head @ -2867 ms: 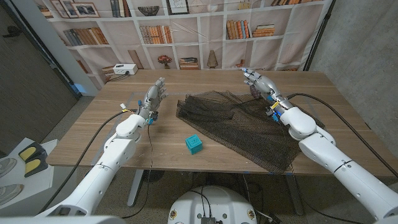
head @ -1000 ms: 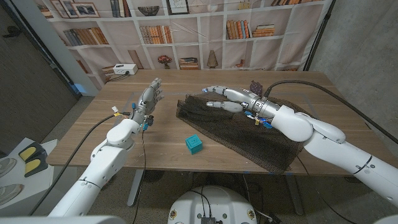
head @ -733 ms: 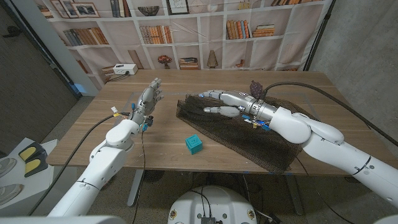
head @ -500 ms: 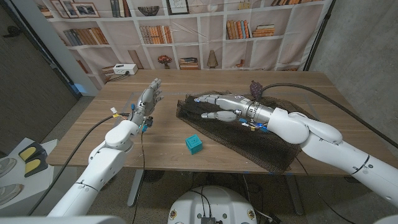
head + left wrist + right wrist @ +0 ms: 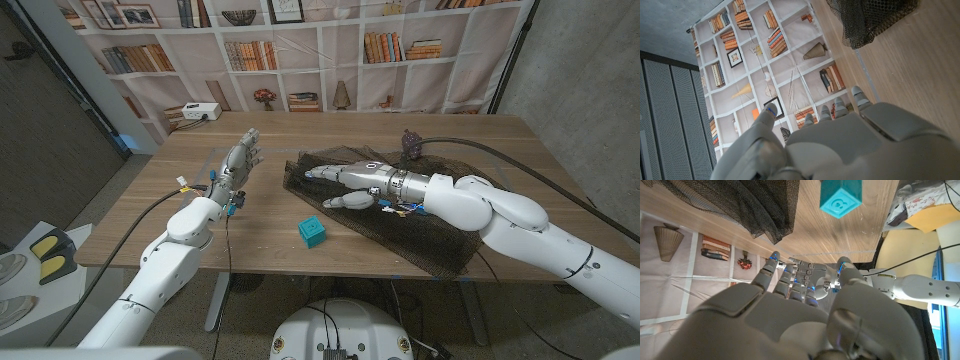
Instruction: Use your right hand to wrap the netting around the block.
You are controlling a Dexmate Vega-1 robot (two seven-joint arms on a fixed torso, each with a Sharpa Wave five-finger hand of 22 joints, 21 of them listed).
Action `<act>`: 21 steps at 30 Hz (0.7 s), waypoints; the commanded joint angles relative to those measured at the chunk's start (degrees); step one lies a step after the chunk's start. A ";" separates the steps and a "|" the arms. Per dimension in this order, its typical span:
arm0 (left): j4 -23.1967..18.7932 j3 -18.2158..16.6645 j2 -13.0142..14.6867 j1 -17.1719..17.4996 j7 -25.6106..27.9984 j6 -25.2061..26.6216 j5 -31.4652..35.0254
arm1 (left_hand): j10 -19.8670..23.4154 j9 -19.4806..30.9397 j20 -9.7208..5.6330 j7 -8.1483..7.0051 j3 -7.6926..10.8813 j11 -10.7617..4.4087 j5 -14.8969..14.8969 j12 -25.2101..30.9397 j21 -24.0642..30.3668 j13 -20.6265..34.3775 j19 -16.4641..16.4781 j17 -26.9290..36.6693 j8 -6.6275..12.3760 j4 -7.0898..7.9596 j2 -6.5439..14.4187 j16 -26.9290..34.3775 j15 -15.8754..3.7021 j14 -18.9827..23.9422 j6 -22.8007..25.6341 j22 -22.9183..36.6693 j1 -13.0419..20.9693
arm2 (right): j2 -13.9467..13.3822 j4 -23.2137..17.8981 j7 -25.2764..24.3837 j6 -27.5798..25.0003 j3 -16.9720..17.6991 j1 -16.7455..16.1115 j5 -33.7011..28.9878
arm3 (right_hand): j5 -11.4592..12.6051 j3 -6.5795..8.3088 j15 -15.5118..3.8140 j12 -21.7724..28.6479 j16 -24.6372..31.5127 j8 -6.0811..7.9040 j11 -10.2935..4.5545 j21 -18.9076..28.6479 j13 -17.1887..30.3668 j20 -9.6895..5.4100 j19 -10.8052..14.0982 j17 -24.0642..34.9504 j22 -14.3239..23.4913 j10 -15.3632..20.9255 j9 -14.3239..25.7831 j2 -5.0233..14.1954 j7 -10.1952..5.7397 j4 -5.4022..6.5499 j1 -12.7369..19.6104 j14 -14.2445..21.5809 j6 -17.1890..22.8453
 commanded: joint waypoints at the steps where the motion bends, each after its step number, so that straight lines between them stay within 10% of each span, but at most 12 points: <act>1: 0.72 -0.13 -0.10 0.13 -0.68 -0.81 -0.40 | -0.04 0.07 0.22 -0.24 -0.20 -0.21 0.42 0.09 0.31 0.11 0.38 0.19 0.10 0.02 -0.09 0.24 0.06 0.39 -1.85 0.25 -0.56 | 0.90 -3.25 5.56 -2.29 -2.22 1.56 -8.70 | 0.24 0.82 -1.37 -0.12 0.03 0.70 0.39 -0.10 0.26 -1.08 0.79 0.27 0.18 -1.49 0.37 -0.78 1.22 -0.06 1.80 0.71 -0.28; 21: 2.11 -0.75 -0.36 0.42 -1.54 -2.10 -1.22 | -0.09 0.07 0.24 -0.26 -0.33 -0.12 0.44 -0.04 0.24 0.09 0.41 0.22 0.11 0.12 -0.18 0.22 0.17 0.53 -1.72 0.25 -0.88 | 6.96 -4.59 17.79 1.45 -8.68 6.55 -22.73 | -0.23 2.92 -1.84 1.46 -0.41 1.51 1.22 -0.09 0.64 -1.41 1.41 0.44 0.13 0.92 0.52 -2.83 1.40 -0.31 7.09 0.56 0.09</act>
